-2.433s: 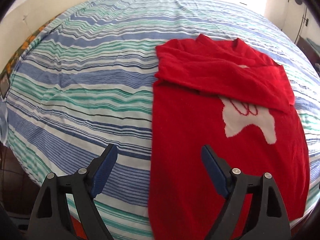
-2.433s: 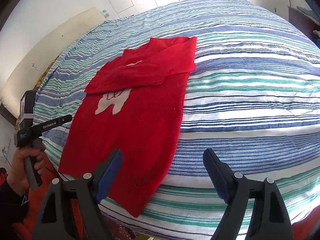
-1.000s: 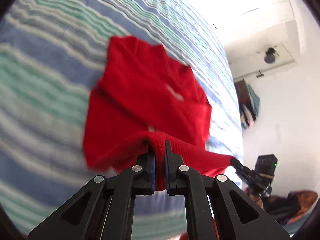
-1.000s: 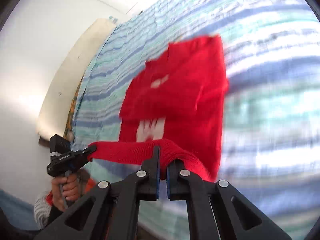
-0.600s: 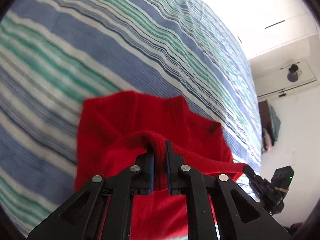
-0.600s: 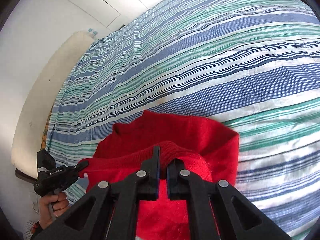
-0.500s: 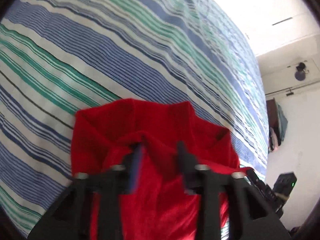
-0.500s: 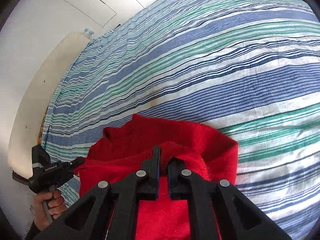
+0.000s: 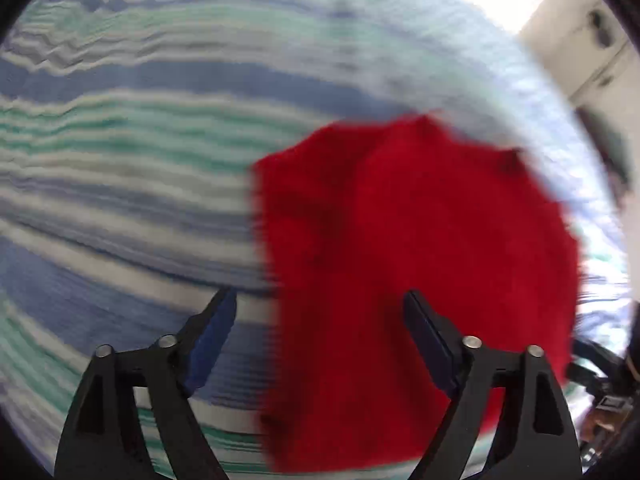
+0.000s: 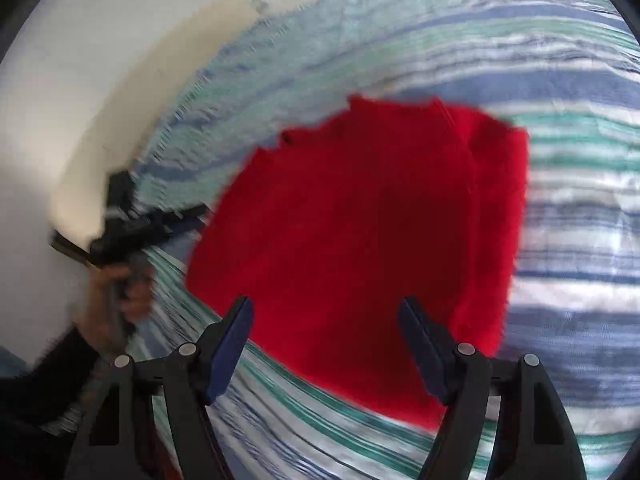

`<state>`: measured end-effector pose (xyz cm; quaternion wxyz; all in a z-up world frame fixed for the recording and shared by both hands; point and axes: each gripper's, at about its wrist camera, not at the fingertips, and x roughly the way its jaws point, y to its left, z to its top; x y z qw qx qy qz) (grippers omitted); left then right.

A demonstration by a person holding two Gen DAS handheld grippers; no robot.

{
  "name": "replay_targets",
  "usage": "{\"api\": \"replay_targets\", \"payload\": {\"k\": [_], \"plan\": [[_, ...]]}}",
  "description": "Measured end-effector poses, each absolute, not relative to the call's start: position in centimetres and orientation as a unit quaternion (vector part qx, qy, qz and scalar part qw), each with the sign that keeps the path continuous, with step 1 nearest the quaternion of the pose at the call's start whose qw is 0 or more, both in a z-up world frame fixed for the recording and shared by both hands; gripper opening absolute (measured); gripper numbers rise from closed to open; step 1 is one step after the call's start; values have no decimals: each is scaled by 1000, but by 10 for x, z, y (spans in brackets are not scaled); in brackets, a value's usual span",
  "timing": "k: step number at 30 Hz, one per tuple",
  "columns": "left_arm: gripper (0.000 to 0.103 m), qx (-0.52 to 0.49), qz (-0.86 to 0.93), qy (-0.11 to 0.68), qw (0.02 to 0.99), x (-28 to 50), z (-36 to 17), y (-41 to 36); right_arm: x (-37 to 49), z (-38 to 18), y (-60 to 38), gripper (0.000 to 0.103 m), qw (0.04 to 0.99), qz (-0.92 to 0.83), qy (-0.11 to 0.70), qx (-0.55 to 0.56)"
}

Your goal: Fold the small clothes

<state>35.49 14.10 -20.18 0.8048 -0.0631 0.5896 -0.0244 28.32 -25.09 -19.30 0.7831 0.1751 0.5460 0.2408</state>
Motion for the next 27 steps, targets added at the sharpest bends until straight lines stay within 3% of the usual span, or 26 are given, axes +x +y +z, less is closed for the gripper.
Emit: {"api": "replay_targets", "payload": {"k": [2, 4, 5, 9, 13, 16, 17, 18, 19, 23, 27], "plan": [[78, -144, 1, 590, 795, 350, -205, 178, 270, -212, -263, 48, 793, 196, 555, 155], [78, -190, 16, 562, 805, 337, -188, 205, 258, -198, -283, 56, 805, 155, 542, 185], [82, -183, 19, 554, 812, 333, -181, 209, 250, -188, -291, 70, 813, 126, 539, 182], [95, -241, -108, 521, 812, 314, -169, 211, 209, -156, -314, 74, 837, 124, 485, 222], [94, -211, -130, 553, 796, 324, -200, 175, 176, -162, -311, 74, 831, 114, 485, 249], [81, -173, -92, 576, 794, 337, -224, 148, 155, -173, -299, 74, 815, 112, 495, 278], [63, -167, -79, 567, 803, 336, -223, 144, 150, -178, -297, 74, 808, 110, 500, 291], [25, -174, -77, 565, 803, 335, -220, 142, 145, -182, -295, 74, 802, 107, 504, 303], [9, -192, -82, 570, 795, 336, -217, 141, 140, -185, -293, 74, 798, 107, 505, 311], [9, -140, -88, 546, 821, 335, -156, 104, 119, -184, -298, 74, 804, 105, 496, 311], [9, -57, -159, 501, 849, 328, -82, 10, 106, -181, -315, 74, 812, 96, 475, 326]]}}
